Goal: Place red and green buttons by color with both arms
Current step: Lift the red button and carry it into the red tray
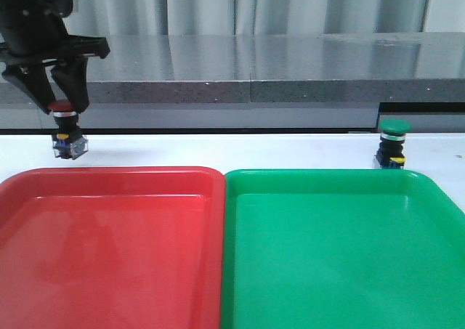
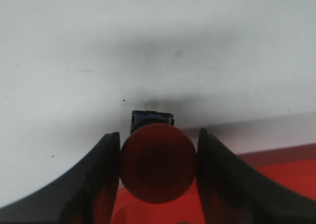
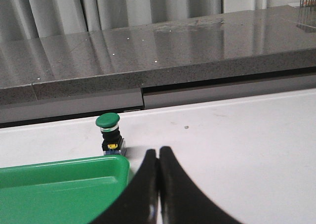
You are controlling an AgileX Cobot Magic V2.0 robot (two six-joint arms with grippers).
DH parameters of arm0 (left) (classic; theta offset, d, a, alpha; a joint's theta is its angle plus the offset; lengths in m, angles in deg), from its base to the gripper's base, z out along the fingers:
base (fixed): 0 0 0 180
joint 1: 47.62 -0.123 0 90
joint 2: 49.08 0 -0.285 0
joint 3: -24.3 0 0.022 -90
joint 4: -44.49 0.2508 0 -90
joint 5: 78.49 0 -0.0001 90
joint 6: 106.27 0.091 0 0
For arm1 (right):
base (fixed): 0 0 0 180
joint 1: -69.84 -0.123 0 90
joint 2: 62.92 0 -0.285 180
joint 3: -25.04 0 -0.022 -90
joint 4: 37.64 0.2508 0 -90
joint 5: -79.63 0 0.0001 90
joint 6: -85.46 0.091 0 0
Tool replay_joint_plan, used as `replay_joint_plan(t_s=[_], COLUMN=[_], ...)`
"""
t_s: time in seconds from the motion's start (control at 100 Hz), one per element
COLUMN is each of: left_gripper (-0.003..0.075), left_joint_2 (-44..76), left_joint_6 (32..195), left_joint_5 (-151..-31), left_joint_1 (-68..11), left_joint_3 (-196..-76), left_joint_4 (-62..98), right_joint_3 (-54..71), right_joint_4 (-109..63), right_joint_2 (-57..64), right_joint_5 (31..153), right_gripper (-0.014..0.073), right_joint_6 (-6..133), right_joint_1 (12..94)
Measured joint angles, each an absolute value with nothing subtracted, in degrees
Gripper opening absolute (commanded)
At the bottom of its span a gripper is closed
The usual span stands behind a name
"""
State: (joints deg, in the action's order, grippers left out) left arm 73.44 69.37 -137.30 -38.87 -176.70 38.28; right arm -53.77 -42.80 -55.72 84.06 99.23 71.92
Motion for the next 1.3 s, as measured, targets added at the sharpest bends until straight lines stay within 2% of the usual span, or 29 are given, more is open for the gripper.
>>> replay_joint_plan(t_s=[0.24,0.59,0.95,1.11,1.23,1.3], left_gripper=[0.0186,0.0186,0.0186,0.0188,0.0216,0.0291], left_joint_2=[65.0,51.1,49.3,49.3,49.1,49.1], left_joint_6=[64.3,57.9,50.0,48.7,48.5,48.5], left_joint_5=[-136.2,-127.2,-119.0,-116.3,-115.9,-115.9], left_joint_1=[-38.4,-32.2,-24.1,-22.0,-21.9,-21.9], left_joint_3=[-172.4,-151.2,-136.2,-133.5,-133.5,-133.5], left_joint_4=[38.1,38.1,39.0,39.1,39.1,39.1], right_joint_3=[-53.8,-53.8,-53.8,-53.8,-53.8,-53.8], right_joint_4=[-42.8,-42.8,-42.8,-42.8,-42.8,-42.8], right_joint_2=[-55.7,-55.7,-55.7,-55.7,-55.7,-55.7], right_joint_5=[84.1,84.1,84.1,84.1,84.1,84.1], right_gripper=[-0.0063,-0.0063,-0.0063,-0.0063,-0.0063,-0.0063], right_joint_6=[99.2,99.2,99.2,99.2,99.2,99.2], right_joint_1=[71.9,71.9,71.9,71.9,71.9,71.9])
